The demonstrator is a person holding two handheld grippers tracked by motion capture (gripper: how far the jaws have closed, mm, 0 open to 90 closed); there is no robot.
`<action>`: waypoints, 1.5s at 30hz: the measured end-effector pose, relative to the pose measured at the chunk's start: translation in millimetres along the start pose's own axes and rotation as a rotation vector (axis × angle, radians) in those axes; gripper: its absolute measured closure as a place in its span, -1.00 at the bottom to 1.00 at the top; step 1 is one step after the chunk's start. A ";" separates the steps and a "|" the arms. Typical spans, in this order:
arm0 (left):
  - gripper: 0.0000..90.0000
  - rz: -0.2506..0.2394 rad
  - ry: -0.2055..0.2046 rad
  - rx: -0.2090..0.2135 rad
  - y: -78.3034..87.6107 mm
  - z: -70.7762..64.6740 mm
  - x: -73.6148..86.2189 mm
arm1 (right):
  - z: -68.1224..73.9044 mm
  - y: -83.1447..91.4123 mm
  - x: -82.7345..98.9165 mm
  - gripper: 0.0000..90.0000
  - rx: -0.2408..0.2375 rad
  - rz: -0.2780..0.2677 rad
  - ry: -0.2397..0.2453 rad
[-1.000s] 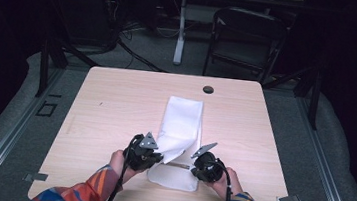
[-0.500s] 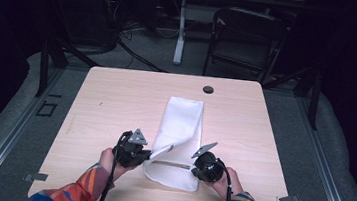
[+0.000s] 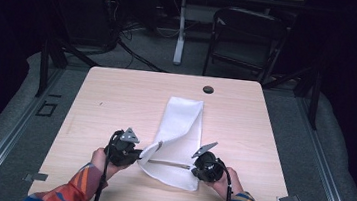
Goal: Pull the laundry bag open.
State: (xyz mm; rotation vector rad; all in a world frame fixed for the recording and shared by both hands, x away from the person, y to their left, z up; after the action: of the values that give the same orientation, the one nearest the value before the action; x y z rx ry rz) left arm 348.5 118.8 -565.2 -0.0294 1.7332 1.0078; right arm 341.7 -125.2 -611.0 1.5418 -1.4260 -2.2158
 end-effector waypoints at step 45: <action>0.88 0.148 0.041 -0.002 6.3 8.1 27.0 | -2.2 1.6 0.1 1.00 0.018 0.029 -0.003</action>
State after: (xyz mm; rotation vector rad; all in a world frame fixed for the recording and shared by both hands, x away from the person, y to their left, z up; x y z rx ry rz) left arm 340.4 139.7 -583.4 0.0782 1.7928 1.1230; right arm 342.7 -127.5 -610.0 1.5144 -1.4629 -2.1960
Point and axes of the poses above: each handheld gripper's, and its own axes: y roughly backward along the jaws, x roughly out of its underside, z roughly to its left, the point moved 6 cm from there along -y, roughly forward along the jaws, and after that the axes turned 15 degrees about -z, right-handed, at the moved point
